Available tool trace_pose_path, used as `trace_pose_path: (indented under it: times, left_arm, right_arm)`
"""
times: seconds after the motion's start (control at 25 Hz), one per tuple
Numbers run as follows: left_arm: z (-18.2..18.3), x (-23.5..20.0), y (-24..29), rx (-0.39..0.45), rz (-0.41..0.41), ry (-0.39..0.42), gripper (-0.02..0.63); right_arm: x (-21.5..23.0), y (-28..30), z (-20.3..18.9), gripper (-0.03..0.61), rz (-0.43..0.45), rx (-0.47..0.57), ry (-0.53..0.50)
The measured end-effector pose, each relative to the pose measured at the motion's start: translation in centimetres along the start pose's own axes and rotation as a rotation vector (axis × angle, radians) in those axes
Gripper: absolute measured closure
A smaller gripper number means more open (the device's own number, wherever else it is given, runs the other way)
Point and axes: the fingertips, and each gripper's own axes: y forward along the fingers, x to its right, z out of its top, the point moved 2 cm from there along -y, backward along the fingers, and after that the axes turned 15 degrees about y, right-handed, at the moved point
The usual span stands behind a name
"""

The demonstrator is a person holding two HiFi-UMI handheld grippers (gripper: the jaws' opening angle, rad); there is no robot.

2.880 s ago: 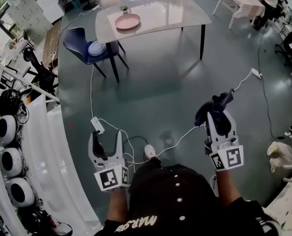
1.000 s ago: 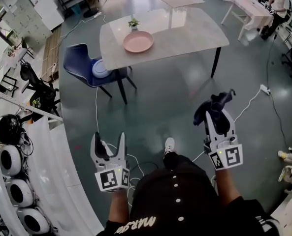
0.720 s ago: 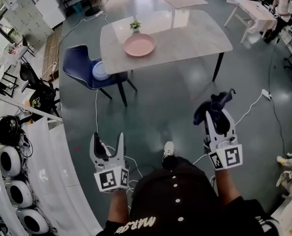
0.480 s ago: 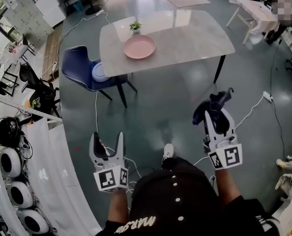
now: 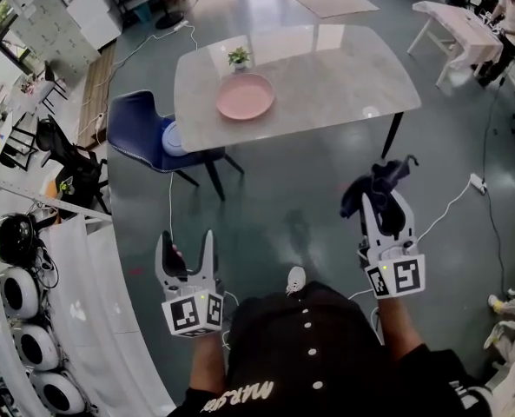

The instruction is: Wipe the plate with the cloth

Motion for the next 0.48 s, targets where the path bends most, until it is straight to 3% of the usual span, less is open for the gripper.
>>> trace_pose_path:
  times: [0.24, 0.48]
  left_arm:
    - [0.9, 0.7, 1.5, 0.015, 0.012, -0.007, 0.227]
    - [-0.8, -0.4, 3.2, -0.008, 0.031, -0.033, 0.227]
  right_arm:
    - [0.9, 1.9, 0.0, 0.44, 0.021, -0.009, 0.009]
    - [0.2, 4.6, -1.1, 0.44, 0.052, -0.027, 0.008]
